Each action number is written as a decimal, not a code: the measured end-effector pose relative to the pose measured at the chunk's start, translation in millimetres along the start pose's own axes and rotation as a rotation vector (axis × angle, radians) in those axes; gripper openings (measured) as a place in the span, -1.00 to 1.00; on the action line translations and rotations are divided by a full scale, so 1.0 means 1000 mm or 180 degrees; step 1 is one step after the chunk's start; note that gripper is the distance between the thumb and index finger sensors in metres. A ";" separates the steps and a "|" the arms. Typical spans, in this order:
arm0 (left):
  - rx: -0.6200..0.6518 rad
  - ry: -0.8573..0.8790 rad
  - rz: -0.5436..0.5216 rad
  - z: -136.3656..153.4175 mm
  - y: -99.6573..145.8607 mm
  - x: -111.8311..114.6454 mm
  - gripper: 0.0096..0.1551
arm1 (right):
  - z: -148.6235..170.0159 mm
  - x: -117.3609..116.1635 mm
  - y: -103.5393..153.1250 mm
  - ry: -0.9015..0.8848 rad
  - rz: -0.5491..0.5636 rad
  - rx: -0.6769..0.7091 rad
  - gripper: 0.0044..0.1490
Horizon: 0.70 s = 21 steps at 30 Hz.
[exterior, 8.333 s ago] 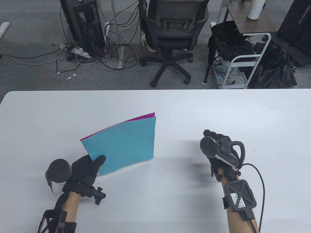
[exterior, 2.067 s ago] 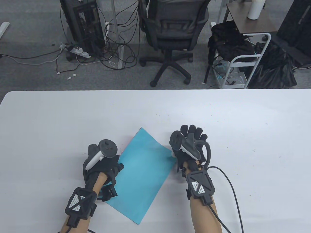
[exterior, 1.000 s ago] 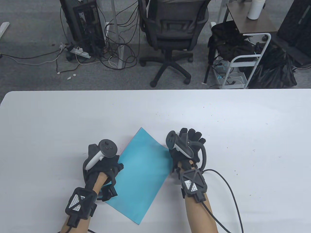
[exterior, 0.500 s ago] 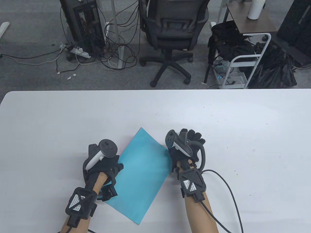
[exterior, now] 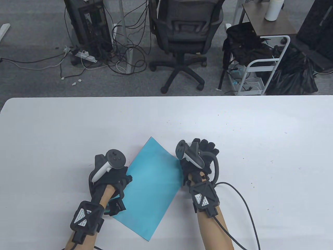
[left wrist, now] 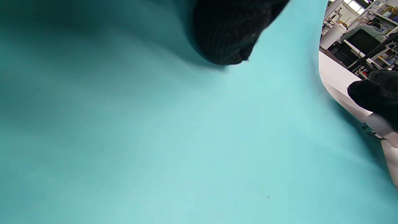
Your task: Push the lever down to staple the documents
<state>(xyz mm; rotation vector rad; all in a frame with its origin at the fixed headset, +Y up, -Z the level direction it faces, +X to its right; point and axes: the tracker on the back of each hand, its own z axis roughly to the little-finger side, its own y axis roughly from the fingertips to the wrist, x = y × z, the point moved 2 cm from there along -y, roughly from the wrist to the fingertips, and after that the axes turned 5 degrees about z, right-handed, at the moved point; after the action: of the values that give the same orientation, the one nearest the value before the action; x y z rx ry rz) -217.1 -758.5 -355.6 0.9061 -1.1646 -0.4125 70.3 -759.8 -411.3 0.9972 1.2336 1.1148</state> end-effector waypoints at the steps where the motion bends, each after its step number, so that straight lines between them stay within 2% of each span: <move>1: 0.0001 -0.0001 -0.0003 0.000 0.000 0.000 -0.55 | 0.000 0.000 0.000 0.0008 -0.0002 -0.0001 0.22; 21: 0.0004 -0.0017 -0.0017 0.000 0.000 0.001 -0.55 | -0.009 -0.003 0.000 0.0168 -0.0044 -0.0043 0.19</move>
<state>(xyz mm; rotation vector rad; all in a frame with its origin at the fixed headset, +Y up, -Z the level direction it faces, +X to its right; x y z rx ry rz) -216.9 -759.1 -355.7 0.9099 -1.1677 -0.4186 61.7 -762.7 -411.2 0.9531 1.2719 1.1434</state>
